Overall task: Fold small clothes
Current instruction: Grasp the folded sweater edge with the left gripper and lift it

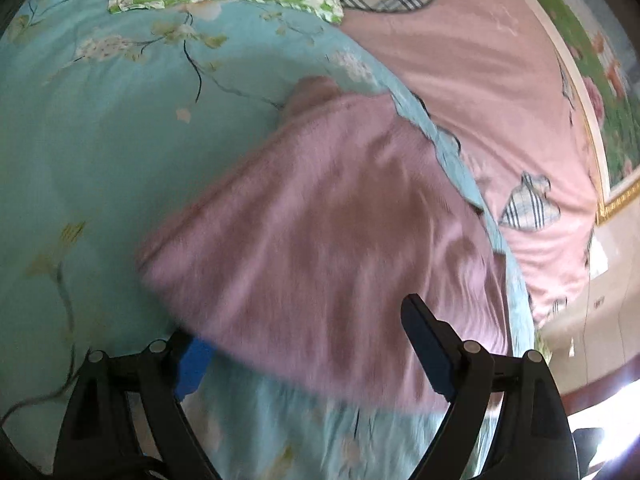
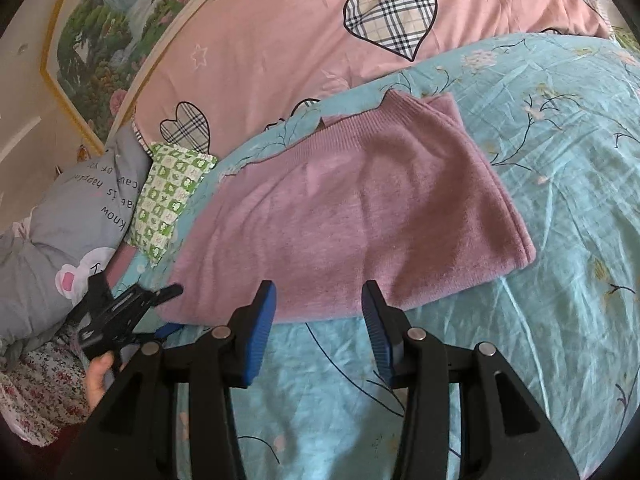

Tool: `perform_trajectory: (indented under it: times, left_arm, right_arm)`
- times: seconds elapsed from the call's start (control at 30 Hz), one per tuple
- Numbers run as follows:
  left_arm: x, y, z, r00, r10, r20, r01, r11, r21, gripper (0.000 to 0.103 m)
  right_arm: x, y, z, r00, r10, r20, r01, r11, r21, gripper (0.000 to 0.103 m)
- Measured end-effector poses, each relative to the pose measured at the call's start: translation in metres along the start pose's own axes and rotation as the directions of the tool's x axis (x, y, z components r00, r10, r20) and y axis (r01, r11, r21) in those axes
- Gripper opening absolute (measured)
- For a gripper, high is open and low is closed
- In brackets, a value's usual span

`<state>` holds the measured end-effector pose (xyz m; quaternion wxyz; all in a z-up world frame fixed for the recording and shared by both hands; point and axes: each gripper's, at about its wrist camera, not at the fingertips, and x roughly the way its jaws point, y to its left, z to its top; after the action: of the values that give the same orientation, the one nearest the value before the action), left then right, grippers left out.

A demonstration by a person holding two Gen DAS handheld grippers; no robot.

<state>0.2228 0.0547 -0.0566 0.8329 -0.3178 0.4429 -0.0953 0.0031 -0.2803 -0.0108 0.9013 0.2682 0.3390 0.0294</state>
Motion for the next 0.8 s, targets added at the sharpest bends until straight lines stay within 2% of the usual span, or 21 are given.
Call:
perform_trajectory:
  times: [0.17, 0.2, 0.23, 0.27, 0.3, 0.4, 0.53, 0.7, 0.8]
  left_arm:
    - [0.015, -0.006, 0.013, 0.999, -0.015, 0.052, 0.015, 1.0, 0.002, 0.086]
    - [0.018, -0.008, 0.014, 0.998, -0.014, 0.055, 0.013, 1.0, 0.012, 0.079]
    - [0.02, -0.009, 0.015, 0.998, -0.012, 0.055, 0.011, 1.0, 0.022, 0.064]
    - [0.023, -0.009, 0.017, 0.999, -0.019, 0.045, 0.017, 0.999, 0.031, 0.055]
    - [0.026, -0.009, 0.018, 0.999, -0.03, 0.033, 0.029, 0.999, 0.032, 0.041]
    - [0.028, -0.008, 0.02, 0.998, -0.065, 0.022, 0.064, 0.997, 0.039, 0.026]
    - [0.021, -0.032, 0.018, 0.999, -0.037, 0.04, 0.032, 0.99, 0.136, 0.021]
    - [0.005, -0.088, 0.009, 0.989, -0.142, 0.039, 0.127, 0.956, 0.266, 0.019]
    - [0.002, -0.132, -0.007, 0.978, -0.207, 0.008, 0.191, 0.913, 0.361, 0.018]
  right_arm:
    - [0.002, -0.006, 0.005, 1.0, 0.003, -0.001, -0.003, 1.0, 0.013, 0.046]
    - [0.002, -0.008, 0.005, 1.0, 0.005, -0.002, -0.005, 1.0, 0.016, 0.046]
    - [0.004, -0.011, 0.007, 1.0, 0.006, -0.003, -0.006, 1.0, 0.022, 0.046]
    - [0.005, -0.013, 0.008, 1.0, 0.005, -0.004, -0.005, 1.0, 0.025, 0.046]
    - [0.006, -0.015, 0.009, 1.0, 0.004, -0.005, -0.004, 1.0, 0.03, 0.046]
    - [0.008, -0.025, 0.013, 1.0, 0.017, -0.003, -0.016, 0.998, 0.055, 0.046]
    - [0.006, -0.032, 0.015, 1.0, 0.027, 0.008, -0.027, 0.997, 0.078, 0.046]
    - [-0.003, -0.043, 0.02, 0.999, 0.044, 0.026, -0.046, 0.994, 0.103, 0.046]
    - [-0.012, -0.054, 0.027, 0.997, 0.058, 0.054, -0.065, 0.988, 0.137, 0.046]
